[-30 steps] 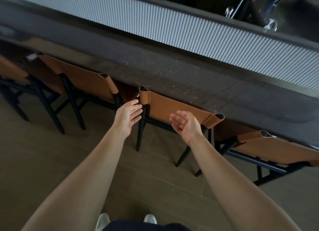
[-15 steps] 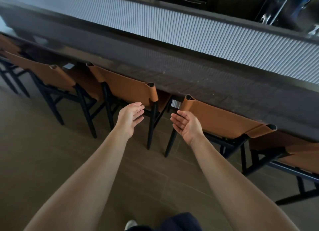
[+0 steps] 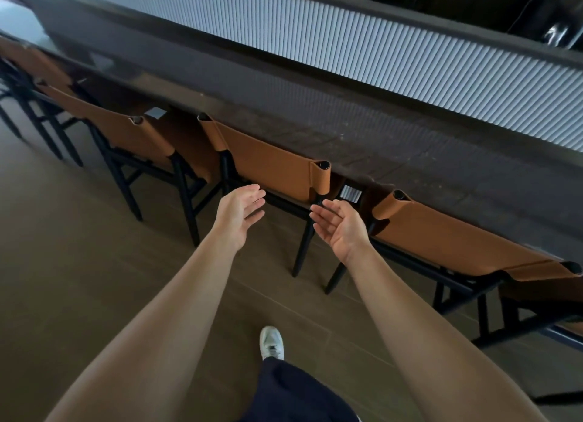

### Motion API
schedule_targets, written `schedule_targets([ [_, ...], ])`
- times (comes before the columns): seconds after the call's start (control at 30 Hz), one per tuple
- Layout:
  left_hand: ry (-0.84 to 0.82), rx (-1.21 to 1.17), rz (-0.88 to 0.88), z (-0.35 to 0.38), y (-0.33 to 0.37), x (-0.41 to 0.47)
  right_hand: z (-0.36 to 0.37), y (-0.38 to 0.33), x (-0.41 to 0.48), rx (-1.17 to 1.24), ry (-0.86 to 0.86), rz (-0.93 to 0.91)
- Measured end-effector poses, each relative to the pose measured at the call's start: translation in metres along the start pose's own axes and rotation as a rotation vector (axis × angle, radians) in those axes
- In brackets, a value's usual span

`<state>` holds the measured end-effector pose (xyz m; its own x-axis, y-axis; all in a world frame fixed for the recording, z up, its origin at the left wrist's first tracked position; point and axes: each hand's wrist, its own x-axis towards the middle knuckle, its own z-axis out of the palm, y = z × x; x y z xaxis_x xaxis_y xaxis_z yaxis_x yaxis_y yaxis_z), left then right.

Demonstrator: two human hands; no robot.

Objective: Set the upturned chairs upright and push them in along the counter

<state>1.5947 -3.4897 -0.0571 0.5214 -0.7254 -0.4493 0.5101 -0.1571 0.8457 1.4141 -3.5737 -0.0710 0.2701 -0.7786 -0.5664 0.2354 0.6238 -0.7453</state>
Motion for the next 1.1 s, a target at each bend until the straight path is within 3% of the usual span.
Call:
schedule_targets([
  [0.53, 0.041, 0.019, -0.101, 0.043, 0.055, 0.146, 0.070, -0.035, 0.132, 0.013, 0.054, 0.161],
  [1.1, 0.053, 0.239, -0.338, 0.042, 0.081, 0.287, 0.128, -0.034, 0.215, 0.121, 0.307, 0.238],
])
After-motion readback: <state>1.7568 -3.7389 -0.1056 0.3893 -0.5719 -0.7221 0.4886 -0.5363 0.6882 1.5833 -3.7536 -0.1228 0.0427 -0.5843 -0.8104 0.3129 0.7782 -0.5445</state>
